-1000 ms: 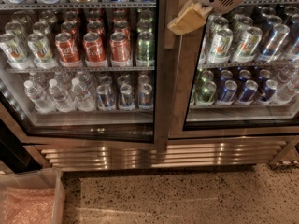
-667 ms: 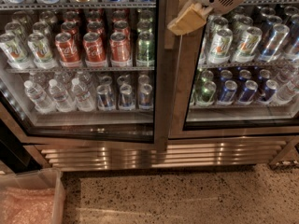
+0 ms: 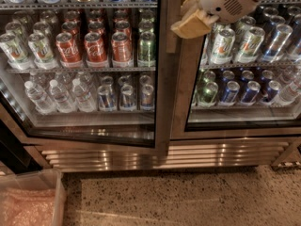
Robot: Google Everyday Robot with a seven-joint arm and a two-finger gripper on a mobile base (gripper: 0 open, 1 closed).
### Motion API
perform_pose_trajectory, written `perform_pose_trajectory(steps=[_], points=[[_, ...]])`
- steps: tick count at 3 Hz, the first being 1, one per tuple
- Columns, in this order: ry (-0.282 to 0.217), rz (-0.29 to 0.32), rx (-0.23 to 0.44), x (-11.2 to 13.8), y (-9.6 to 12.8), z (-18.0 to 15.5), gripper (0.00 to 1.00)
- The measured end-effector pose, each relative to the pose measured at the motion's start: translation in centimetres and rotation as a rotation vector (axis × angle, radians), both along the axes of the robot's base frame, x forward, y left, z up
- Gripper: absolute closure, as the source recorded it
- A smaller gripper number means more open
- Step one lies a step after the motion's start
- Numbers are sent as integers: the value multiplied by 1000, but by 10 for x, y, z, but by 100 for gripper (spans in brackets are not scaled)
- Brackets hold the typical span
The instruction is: Open left fridge door
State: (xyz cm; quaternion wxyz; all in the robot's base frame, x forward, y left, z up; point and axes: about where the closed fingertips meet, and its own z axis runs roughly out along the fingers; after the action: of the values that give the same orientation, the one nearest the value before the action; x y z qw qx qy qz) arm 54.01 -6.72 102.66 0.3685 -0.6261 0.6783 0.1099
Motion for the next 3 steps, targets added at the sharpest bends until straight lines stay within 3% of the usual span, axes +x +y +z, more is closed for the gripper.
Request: perform_pose_trajectory(steps=[1, 2, 3], points=[[0, 0, 0, -2, 0, 1, 100], [0, 1, 0, -2, 0, 1, 81], [-6, 21, 4, -1, 7, 2, 85]])
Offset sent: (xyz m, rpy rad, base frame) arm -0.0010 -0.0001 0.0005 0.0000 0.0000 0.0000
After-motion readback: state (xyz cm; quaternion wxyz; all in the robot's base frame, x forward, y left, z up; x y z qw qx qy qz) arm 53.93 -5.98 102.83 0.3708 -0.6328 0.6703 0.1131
